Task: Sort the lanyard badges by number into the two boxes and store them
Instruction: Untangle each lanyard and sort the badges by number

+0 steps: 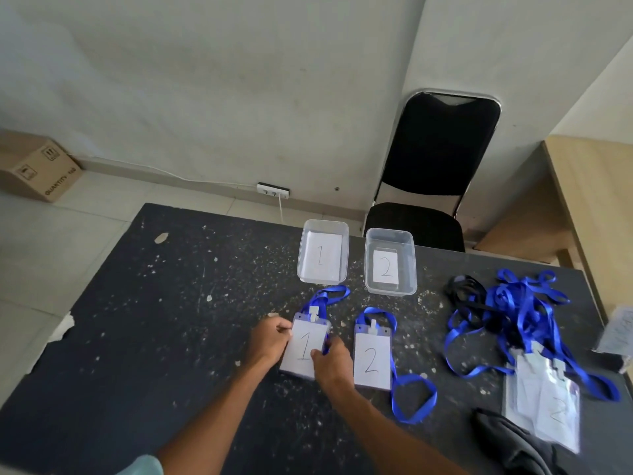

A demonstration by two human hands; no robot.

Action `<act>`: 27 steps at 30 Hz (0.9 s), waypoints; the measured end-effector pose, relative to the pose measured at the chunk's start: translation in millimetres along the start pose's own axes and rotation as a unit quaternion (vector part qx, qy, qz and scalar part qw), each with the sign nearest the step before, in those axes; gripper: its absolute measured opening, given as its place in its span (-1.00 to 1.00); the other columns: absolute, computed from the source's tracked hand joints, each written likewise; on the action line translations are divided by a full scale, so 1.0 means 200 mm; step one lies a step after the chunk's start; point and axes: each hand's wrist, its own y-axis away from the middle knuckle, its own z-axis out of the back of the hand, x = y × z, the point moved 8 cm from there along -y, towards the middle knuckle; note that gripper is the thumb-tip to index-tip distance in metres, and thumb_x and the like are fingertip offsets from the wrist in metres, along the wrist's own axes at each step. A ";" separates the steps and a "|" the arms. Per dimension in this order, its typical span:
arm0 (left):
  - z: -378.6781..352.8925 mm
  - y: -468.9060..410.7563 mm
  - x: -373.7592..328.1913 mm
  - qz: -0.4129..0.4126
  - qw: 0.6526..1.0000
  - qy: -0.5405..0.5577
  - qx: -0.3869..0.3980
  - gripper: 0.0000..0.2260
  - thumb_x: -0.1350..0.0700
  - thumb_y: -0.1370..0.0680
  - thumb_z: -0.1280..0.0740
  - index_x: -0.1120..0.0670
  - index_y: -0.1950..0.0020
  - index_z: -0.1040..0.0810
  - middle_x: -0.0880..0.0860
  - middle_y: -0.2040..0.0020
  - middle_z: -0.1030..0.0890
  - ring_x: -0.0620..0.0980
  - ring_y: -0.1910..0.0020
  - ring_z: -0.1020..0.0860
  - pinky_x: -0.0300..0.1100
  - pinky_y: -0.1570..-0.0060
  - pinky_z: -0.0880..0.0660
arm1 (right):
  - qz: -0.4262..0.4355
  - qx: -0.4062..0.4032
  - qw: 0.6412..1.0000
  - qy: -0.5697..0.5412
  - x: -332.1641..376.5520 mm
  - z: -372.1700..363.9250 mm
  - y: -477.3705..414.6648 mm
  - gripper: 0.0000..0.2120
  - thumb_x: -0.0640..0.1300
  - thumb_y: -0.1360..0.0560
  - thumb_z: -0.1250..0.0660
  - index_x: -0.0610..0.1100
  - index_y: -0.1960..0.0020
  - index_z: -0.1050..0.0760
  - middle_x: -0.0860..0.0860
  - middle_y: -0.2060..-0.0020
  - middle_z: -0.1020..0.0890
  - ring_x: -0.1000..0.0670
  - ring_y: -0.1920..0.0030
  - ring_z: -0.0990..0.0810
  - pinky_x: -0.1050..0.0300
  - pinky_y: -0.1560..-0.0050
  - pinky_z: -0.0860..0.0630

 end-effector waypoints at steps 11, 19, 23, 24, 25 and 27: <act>0.01 0.08 -0.09 -0.026 0.991 -0.085 -0.099 -0.80 0.14 -0.61 -0.30 0.08 -0.22 -0.57 0.02 -0.17 -0.62 -0.06 -0.04 -0.57 -0.25 0.09 -0.44 | 0.080 -0.037 0.996 -0.004 -0.04 0.14 0.08 -0.75 -0.20 -0.59 -0.25 -0.06 -0.25 -0.35 0.00 -0.13 -0.52 0.07 -0.07 -0.49 0.22 -0.07 -0.50; -0.25 0.26 -0.48 -0.196 0.970 -0.048 -0.134 -0.86 0.18 -0.58 -0.29 0.03 -0.07 -0.60 -0.02 0.00 -0.63 -0.02 0.05 -0.58 -0.09 0.06 -0.53 | 0.138 -0.143 0.980 0.015 -0.27 0.64 0.06 -0.84 -0.19 -0.54 -0.21 -0.06 -0.07 -0.51 -0.02 -0.04 -0.58 -0.07 -0.06 -0.54 0.08 -0.02 -0.44; -0.63 0.41 -0.66 -0.224 0.974 -0.029 -0.016 -0.86 0.17 -0.59 -0.27 0.06 -0.05 -0.62 -0.02 0.00 -0.65 -0.03 0.02 -0.60 -0.08 0.00 -0.52 | 0.154 -0.210 0.960 0.106 -0.49 0.97 0.09 -0.90 -0.18 -0.53 -0.25 -0.15 0.00 -0.52 -0.15 0.06 -0.60 -0.24 -0.03 -0.55 -0.07 -0.03 -0.46; -0.73 0.46 -0.69 -0.231 0.972 -0.032 0.014 -0.86 0.17 -0.59 -0.27 0.07 -0.05 -0.63 0.00 0.01 -0.66 -0.01 0.02 -0.61 -0.08 -0.02 -0.52 | 0.154 -0.229 0.951 0.140 -0.56 1.05 0.11 -0.89 -0.15 -0.53 -0.26 -0.16 0.00 -0.52 -0.17 0.06 -0.60 -0.27 -0.03 -0.55 -0.10 -0.01 -0.46; -0.83 0.51 -0.72 -0.235 0.970 -0.037 0.042 -0.86 0.17 -0.59 -0.28 0.06 -0.04 -0.63 0.00 0.02 -0.67 -0.01 0.02 -0.62 -0.08 -0.02 -0.52 | 0.152 -0.238 0.942 0.180 -0.63 1.12 0.12 -0.86 -0.10 -0.54 -0.27 -0.15 -0.02 -0.51 -0.16 0.03 -0.61 -0.28 -0.05 -0.55 -0.10 -0.02 -0.45; -1.01 0.61 -0.77 -0.241 0.965 -0.053 0.088 -0.87 0.15 -0.59 -0.29 0.04 -0.04 -0.63 -0.01 0.04 -0.68 -0.05 0.04 -0.61 -0.15 0.01 -0.50 | 0.127 -0.199 0.932 0.273 -0.78 1.19 0.16 -0.69 0.10 -0.54 -0.27 -0.07 -0.17 -0.47 -0.08 -0.11 -0.56 -0.22 -0.17 -0.50 -0.08 -0.12 -0.42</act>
